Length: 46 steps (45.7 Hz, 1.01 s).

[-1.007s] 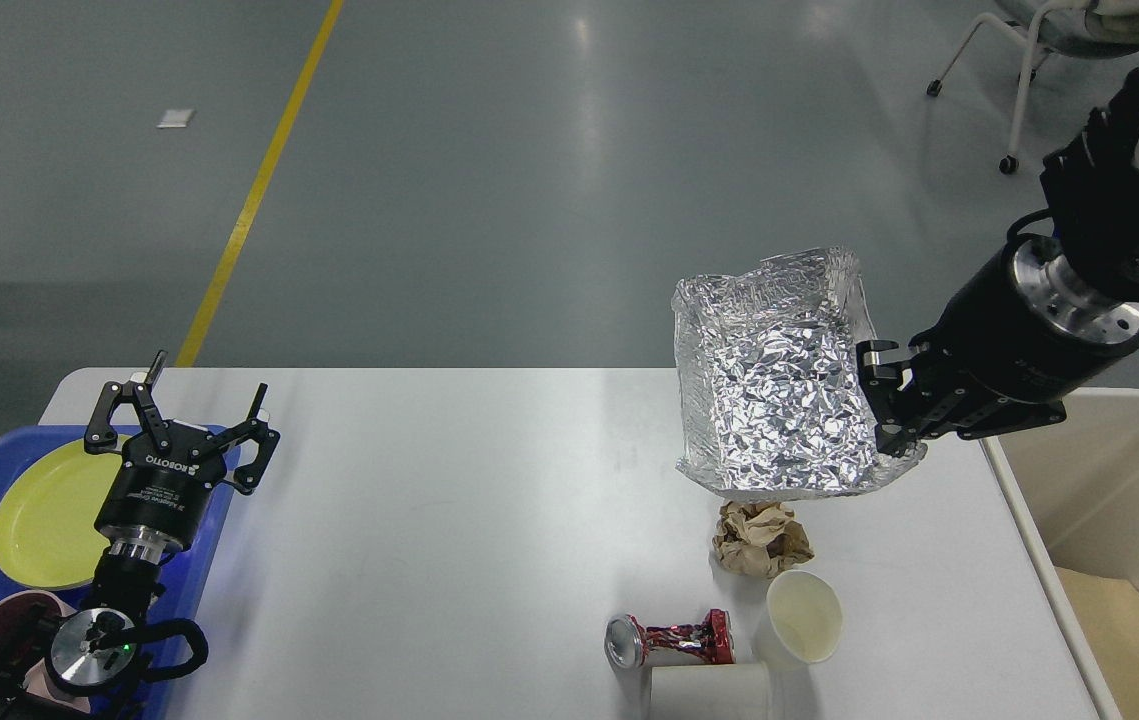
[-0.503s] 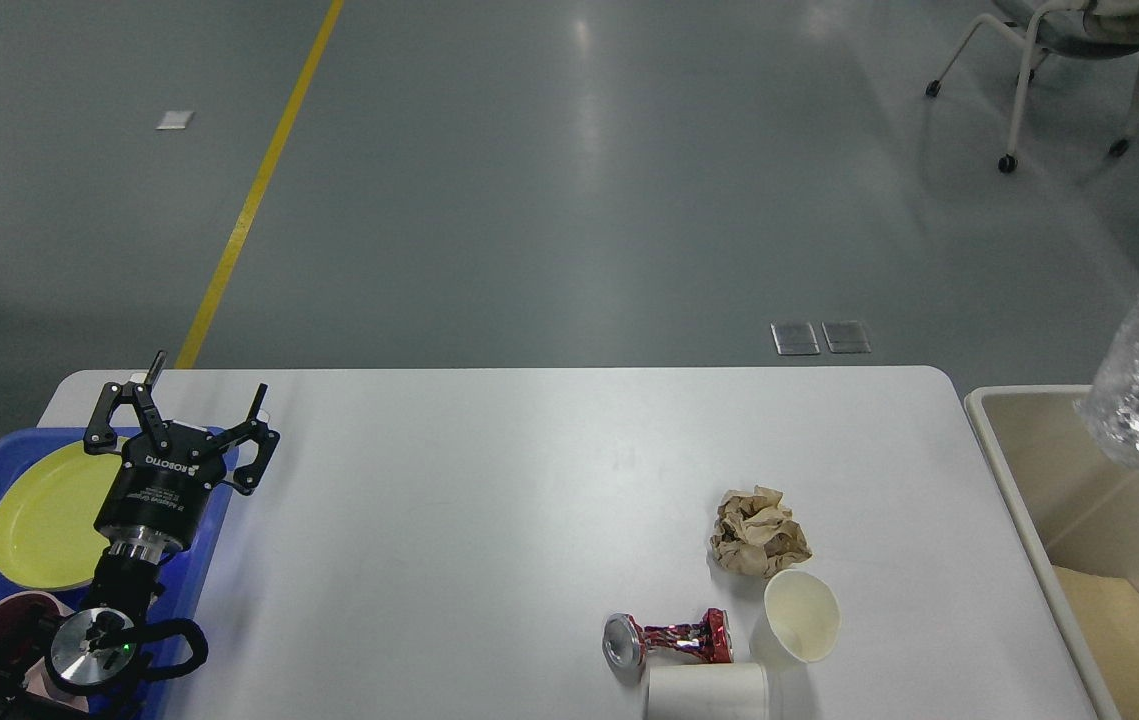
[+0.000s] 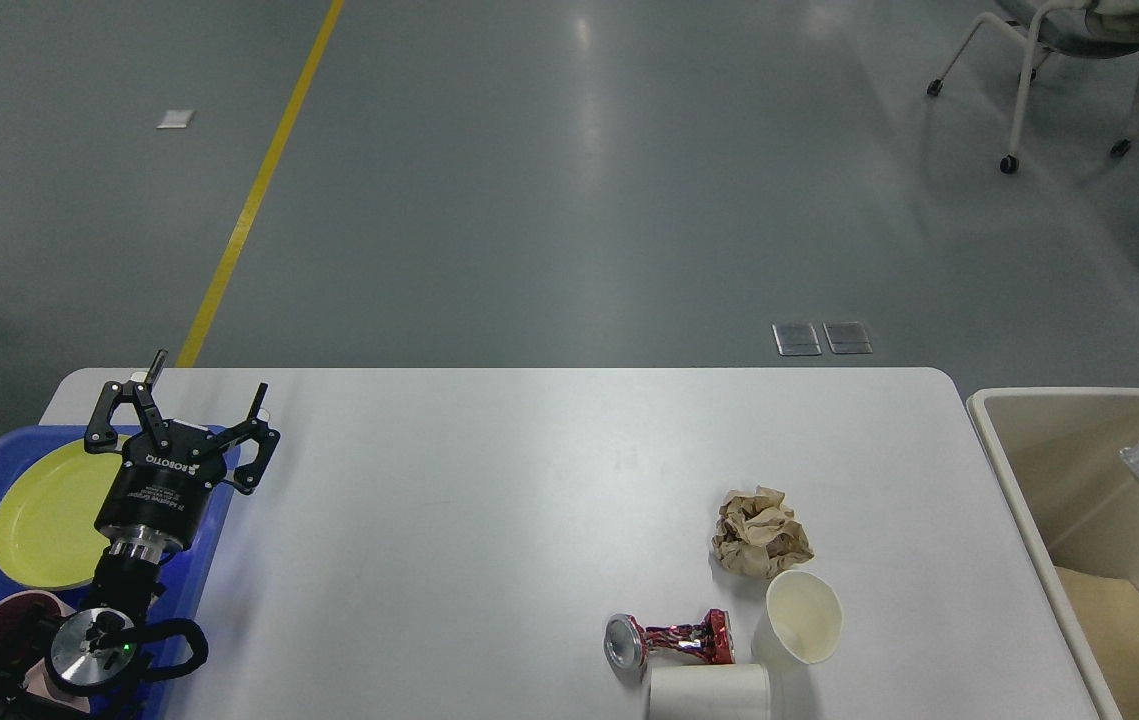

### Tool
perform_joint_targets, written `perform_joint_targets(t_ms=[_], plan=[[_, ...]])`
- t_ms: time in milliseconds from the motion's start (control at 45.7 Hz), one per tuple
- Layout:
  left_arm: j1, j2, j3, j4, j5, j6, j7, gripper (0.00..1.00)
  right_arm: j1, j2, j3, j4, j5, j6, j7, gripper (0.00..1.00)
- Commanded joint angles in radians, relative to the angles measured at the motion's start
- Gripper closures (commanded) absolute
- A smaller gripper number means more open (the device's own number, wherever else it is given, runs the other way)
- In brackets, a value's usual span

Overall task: Tidy desktop
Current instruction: 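Drop the foil tray into the white bin with the right gripper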

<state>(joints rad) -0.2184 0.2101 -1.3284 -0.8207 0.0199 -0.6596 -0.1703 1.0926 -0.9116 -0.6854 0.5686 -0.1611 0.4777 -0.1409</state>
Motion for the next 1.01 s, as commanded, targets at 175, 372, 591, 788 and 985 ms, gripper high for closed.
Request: perform_joint_targets(t_ms=[175, 372, 591, 788, 985], plan=[[0.001, 0.000, 0.000, 0.000, 0.000, 0.000, 0.000, 0.04, -0.430, 0.269, 0.262, -0.369, 0.000, -0.174, 0.001, 1.00], [0.001, 0.000, 0.000, 0.000, 0.000, 0.000, 0.000, 0.04, -0.571, 0.387, 0.260, -0.406, 0.000, -0.444, 0.001, 1.00], [0.001, 0.000, 0.000, 0.000, 0.000, 0.000, 0.000, 0.04, -0.605, 0.422, 0.262, -0.407, 0.000, -0.553, 0.000, 1.00], [0.001, 0.000, 0.000, 0.000, 0.000, 0.000, 0.000, 0.04, -0.605, 0.422, 0.264, -0.407, 0.002, -0.557, 0.000, 1.00], [-0.001, 0.000, 0.000, 0.000, 0.000, 0.000, 0.000, 0.04, -0.605, 0.424, 0.259, -0.412, 0.029, -0.557, 0.000, 1.00]])
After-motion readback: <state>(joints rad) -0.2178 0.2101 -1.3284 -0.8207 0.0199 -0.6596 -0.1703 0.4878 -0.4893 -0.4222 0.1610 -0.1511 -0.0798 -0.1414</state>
